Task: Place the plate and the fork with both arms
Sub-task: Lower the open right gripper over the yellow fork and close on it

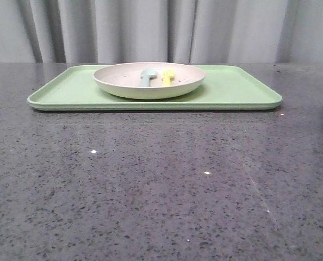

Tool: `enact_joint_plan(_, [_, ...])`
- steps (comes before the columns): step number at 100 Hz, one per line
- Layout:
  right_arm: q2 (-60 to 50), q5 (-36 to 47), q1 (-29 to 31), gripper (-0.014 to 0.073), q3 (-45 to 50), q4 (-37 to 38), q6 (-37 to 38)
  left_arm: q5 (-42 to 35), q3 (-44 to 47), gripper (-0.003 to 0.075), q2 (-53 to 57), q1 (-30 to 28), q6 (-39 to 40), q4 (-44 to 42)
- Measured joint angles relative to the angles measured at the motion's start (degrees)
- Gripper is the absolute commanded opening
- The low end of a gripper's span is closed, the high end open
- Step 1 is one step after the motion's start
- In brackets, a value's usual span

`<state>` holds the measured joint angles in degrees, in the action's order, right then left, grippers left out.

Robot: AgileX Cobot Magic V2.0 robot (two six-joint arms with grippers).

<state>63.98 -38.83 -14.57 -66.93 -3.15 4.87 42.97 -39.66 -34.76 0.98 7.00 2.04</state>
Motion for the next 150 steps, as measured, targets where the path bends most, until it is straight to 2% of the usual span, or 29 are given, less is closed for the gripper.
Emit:
enact_joint_plan(24, [16.8,-3.2,-6.5,0.0527,-15.4,-0.2,0.0,0.0,0.0,0.0471,0.0,0.0,0.0,0.0])
enact_joint_plan(57, [37.5,-10.5,-11.9,0.0527,-35.2,-0.1,1.1,0.0,0.0,0.0472,0.0,0.0,0.0,0.0])
enact_joint_plan(81, [48.3,-16.5,-14.2,0.0527,-45.8,3.2,6.7,0.0,0.0,0.0471,0.0,0.0,0.0,0.0])
enact_joint_plan(102, [53.4,-20.1,-14.6,0.0527,-50.7,6.0,10.8,0.0,0.0,0.0471,0.0,-0.1,0.0,0.0])
enact_joint_plan(150, [57.8,-20.8,-15.9,0.0527,-50.9,6.3,13.9,0.0,0.0,0.0471,0.0,-0.1,0.0,0.0])
